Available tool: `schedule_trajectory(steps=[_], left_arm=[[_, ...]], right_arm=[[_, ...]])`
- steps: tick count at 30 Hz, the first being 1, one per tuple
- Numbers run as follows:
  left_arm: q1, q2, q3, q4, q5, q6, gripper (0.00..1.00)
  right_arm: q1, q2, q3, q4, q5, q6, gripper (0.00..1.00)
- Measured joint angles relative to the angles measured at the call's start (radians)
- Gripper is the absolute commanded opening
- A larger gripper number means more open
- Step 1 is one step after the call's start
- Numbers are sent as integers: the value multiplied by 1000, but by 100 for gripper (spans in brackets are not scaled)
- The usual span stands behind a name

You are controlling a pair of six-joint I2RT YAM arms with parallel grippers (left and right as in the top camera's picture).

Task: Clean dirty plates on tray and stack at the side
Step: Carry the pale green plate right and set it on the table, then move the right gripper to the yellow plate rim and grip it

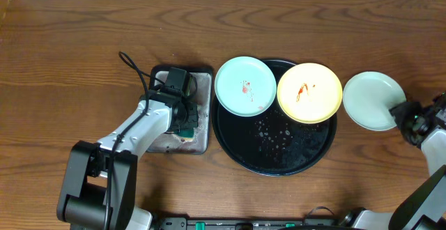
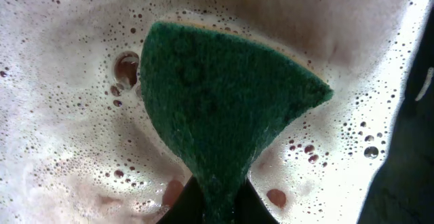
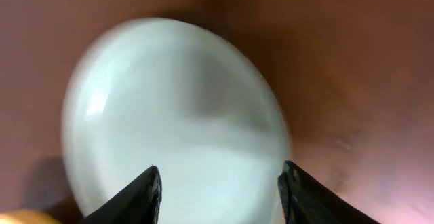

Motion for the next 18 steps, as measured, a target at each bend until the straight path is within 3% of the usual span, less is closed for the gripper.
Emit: schedule_trajectory(steps=[4, 9, 18], left_arm=[[0, 0, 0, 0, 0, 0, 9], [0, 0, 0, 0, 0, 0, 9], [0, 0, 0, 0, 0, 0, 8]], right_arm=[[27, 0, 4, 118, -178, -91, 59], [155, 0, 5, 86, -303, -267, 59], [388, 0, 5, 67, -127, -425, 60]])
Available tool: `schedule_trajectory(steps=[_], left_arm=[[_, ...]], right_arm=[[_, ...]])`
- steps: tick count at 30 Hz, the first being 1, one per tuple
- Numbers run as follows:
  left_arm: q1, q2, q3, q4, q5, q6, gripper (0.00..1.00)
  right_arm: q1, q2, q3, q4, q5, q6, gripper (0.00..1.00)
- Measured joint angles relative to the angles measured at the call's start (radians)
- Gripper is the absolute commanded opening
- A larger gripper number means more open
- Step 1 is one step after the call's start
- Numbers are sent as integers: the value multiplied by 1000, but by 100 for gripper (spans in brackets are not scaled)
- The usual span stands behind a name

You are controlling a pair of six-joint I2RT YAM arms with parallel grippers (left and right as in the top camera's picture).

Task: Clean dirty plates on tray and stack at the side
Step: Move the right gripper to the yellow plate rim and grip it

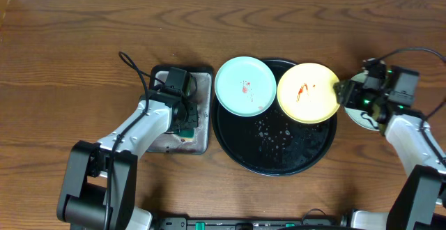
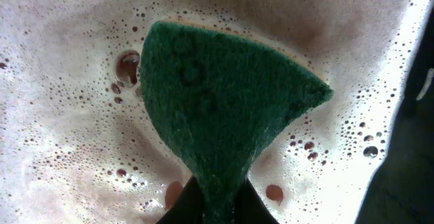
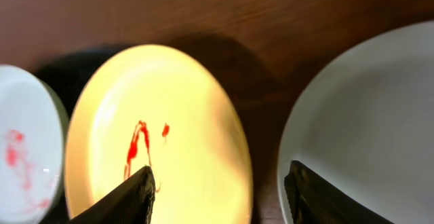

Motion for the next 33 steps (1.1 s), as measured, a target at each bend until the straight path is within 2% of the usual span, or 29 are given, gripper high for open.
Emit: schedule_trajectory(steps=[4, 6, 9, 15, 18, 21, 29, 33], left_arm=[[0, 0, 0, 0, 0, 0, 9], [0, 0, 0, 0, 0, 0, 9], [0, 0, 0, 0, 0, 0, 9], [0, 0, 0, 0, 0, 0, 9], [0, 0, 0, 0, 0, 0, 9], [0, 0, 0, 0, 0, 0, 9], [0, 0, 0, 0, 0, 0, 9], [0, 0, 0, 0, 0, 0, 9]], right_arm=[[56, 5, 0, 5, 75, -20, 58], [70, 19, 0, 11, 99, -26, 54], [81, 49, 0, 16, 120, -37, 42], [85, 89, 0, 21, 141, -39, 27], [85, 89, 0, 27, 146, -43, 12], [85, 89, 0, 22, 153, -43, 3], [85, 76, 0, -14, 156, -39, 1], [85, -31, 0, -82, 205, -40, 1]])
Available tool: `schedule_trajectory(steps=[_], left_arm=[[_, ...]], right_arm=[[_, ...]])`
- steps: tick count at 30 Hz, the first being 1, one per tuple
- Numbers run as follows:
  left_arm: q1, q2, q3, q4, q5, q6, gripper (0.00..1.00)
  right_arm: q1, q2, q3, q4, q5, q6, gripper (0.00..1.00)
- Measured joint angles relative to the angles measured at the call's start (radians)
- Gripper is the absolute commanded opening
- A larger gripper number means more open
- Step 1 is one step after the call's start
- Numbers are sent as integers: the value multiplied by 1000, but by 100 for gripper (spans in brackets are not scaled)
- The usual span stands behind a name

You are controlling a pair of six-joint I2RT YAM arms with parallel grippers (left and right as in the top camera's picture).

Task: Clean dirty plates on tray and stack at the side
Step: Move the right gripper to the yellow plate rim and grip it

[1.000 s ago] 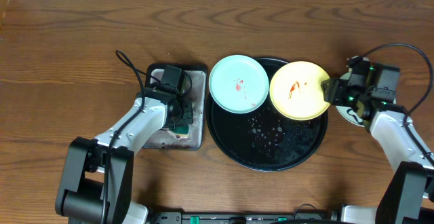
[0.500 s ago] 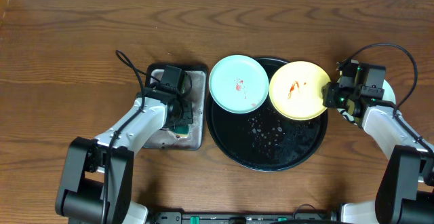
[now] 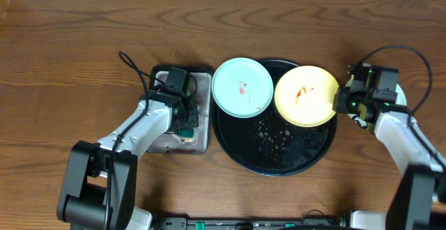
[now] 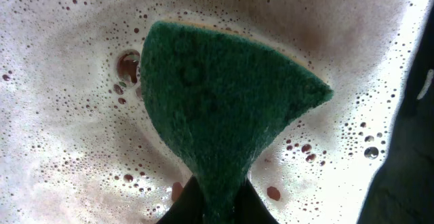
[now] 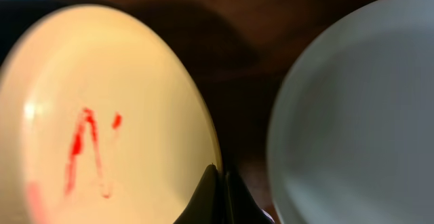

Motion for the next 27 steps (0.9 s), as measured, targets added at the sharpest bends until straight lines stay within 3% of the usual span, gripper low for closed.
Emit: schedule_trajectory(steps=[8, 14, 27], left_arm=[[0, 0, 0, 0, 0, 0, 7], [3, -9, 0, 0, 0, 0, 7], [85, -260, 0, 1, 71, -9, 8]], right_arm=[[7, -219, 6, -173, 37, 5, 1], [61, -189, 4, -309, 13, 10, 1], [140, -94, 3, -335, -1, 11, 1]])
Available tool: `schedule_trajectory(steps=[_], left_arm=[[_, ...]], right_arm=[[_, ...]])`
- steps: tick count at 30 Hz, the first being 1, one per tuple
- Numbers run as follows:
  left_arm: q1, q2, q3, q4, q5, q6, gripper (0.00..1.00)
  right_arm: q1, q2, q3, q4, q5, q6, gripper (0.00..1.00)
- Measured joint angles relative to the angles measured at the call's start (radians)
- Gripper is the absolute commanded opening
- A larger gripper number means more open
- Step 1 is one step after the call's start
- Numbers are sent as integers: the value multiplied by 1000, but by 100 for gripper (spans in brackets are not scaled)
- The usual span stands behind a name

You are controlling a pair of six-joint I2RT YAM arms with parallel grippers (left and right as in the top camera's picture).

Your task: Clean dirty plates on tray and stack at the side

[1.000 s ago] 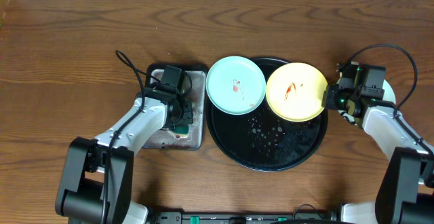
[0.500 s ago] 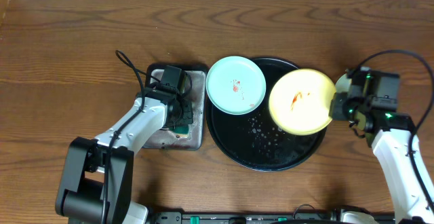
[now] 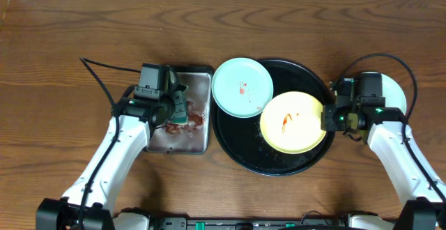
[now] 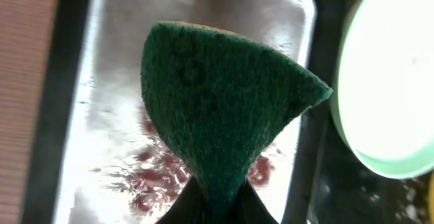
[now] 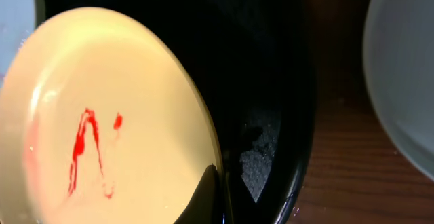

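Observation:
A yellow plate (image 3: 293,122) with a red smear lies over the right half of the black round tray (image 3: 275,162). My right gripper (image 3: 326,117) is shut on its right rim; the right wrist view shows the plate (image 5: 115,136) pinched at the gripper (image 5: 218,183). A mint plate (image 3: 242,85) with a red stain rests on the tray's upper left rim. My left gripper (image 3: 174,108) is shut on a green sponge (image 4: 217,102) held above the metal pan (image 3: 198,139).
A clean pale plate (image 3: 396,90) lies on the wooden table right of the tray, partly hidden by my right arm. The pan (image 4: 102,115) holds reddish water. A black cable (image 3: 104,83) trails left of the pan.
My left gripper and its sponge were down in the pan's foam and now sit above the pan. The yellow plate, held by my right gripper, has shifted from the tray's upper right rim down toward its middle.
My right gripper was open over the pale plate at the right, then open by the yellow plate's right edge, then shut on that rim, and now holds the plate lower over the tray. My left gripper kept the sponge in the soapy pan and now holds it raised.

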Motion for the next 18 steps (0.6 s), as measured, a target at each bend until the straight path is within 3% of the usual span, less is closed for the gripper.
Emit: schedule_trajectory(steps=[6, 11, 15, 18], left_arm=[[-8, 76, 0, -1, 35, -10, 13], [-24, 192, -3, 9, 43, -9, 44], [-24, 248, -4, 27, 46, -15, 56], [-24, 262, -4, 40, 46, -16, 56]], right_arm=[[0, 29, 0, -18, 0, 0, 1], [0, 36, 0, -21, -2, 0, 1], [0, 36, 0, -21, -2, 0, 1], [0, 36, 0, -21, -2, 0, 1]])
